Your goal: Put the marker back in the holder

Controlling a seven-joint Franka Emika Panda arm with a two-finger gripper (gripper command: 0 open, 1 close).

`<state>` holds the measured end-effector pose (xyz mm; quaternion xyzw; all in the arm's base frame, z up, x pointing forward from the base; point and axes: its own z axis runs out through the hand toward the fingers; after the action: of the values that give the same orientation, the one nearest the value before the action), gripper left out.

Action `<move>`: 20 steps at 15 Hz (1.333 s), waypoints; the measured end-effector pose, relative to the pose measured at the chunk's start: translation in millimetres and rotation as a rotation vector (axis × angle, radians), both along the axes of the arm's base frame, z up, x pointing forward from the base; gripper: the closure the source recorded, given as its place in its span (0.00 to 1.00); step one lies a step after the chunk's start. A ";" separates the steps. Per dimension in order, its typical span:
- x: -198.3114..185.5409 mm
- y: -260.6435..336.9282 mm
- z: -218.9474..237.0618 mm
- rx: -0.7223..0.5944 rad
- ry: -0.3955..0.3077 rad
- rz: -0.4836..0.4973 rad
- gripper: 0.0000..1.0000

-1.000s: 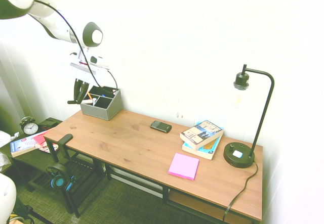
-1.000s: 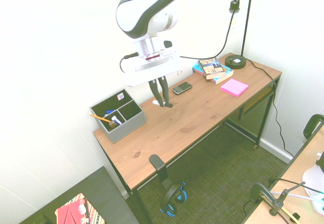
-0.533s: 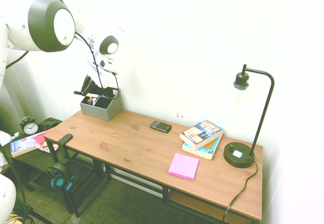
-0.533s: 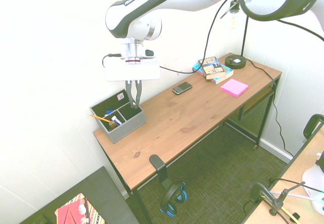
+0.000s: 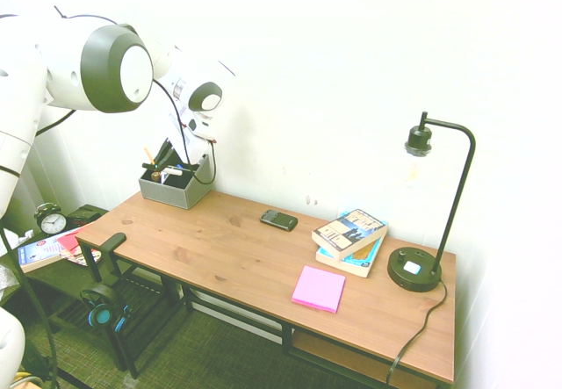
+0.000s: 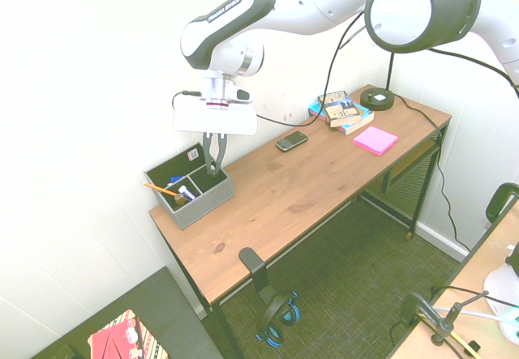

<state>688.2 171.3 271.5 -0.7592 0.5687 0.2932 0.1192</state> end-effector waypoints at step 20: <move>4.4 -14.0 3.4 -0.067 -0.072 0.170 0.00</move>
<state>692.6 157.3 274.9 -0.8184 0.5070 0.2557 0.0887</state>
